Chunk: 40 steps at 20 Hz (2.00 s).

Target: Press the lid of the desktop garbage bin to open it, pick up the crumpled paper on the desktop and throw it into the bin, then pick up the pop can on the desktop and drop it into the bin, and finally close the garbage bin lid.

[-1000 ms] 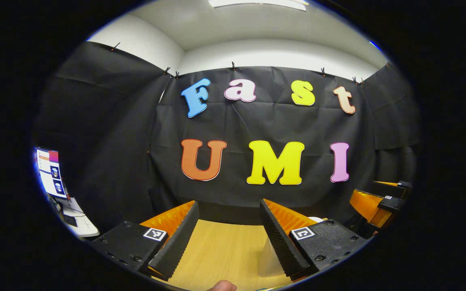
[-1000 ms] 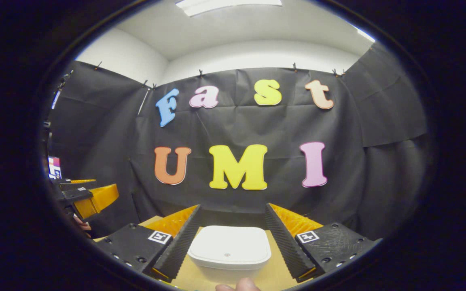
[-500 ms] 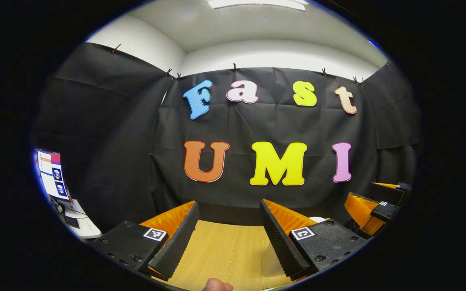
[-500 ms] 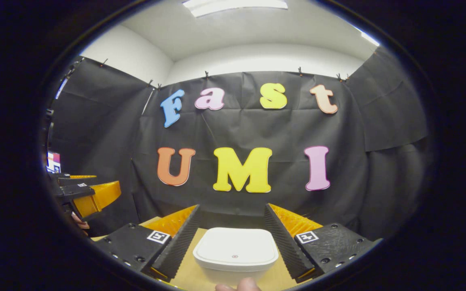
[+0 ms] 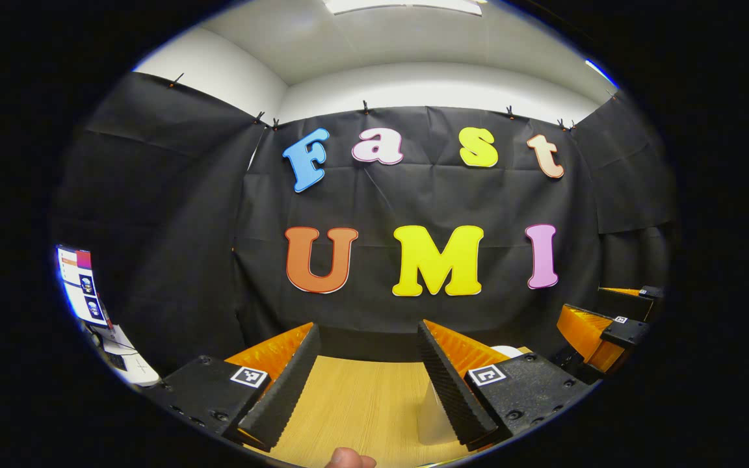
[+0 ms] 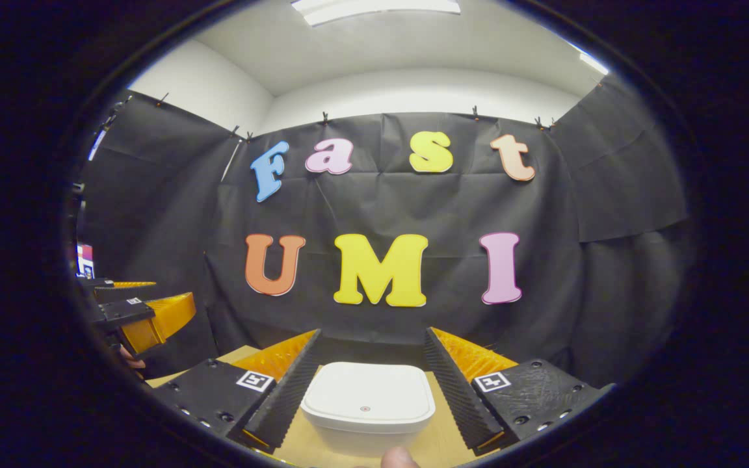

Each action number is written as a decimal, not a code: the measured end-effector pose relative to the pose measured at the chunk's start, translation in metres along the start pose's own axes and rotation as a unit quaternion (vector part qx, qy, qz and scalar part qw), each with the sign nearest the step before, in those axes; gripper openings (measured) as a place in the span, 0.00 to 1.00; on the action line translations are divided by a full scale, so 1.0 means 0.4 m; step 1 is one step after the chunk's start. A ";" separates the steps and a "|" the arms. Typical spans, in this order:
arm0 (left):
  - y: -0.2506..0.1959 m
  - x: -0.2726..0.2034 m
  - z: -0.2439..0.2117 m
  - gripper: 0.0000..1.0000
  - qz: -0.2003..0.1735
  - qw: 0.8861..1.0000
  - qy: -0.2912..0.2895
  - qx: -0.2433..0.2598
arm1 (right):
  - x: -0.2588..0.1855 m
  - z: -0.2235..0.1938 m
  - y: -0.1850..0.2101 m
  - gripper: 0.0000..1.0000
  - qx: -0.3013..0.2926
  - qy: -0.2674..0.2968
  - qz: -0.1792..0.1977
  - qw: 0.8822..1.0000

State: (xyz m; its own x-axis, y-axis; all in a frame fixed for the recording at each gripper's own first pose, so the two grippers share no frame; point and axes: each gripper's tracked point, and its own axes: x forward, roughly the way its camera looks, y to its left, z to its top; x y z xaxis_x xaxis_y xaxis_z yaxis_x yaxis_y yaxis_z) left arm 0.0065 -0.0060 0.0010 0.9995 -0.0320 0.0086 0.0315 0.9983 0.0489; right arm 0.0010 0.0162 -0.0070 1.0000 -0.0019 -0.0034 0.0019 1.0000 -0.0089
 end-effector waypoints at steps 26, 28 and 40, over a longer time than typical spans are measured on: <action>-0.007 -0.018 -0.033 0.96 0.017 1.000 0.017 0.006 | 0.115 -0.301 -0.022 0.19 -0.003 0.183 -0.016 0.983; -0.010 -0.020 -0.038 0.96 0.016 1.000 0.020 0.008 | 0.139 -0.323 -0.030 0.01 0.001 0.187 -0.023 0.982; -0.009 -0.018 -0.068 0.96 0.016 0.999 0.029 0.006 | 0.174 -0.441 -0.013 0.00 0.010 0.241 -0.005 0.970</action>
State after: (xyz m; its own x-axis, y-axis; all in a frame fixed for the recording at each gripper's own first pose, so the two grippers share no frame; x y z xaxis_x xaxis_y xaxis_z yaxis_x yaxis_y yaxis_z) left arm -0.0006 -0.0080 -0.0263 0.9988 0.0037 -0.0481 -0.0007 0.9981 0.0622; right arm 0.0701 0.0095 -0.1837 0.8821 -0.0105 -0.4709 0.0163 0.9998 0.0082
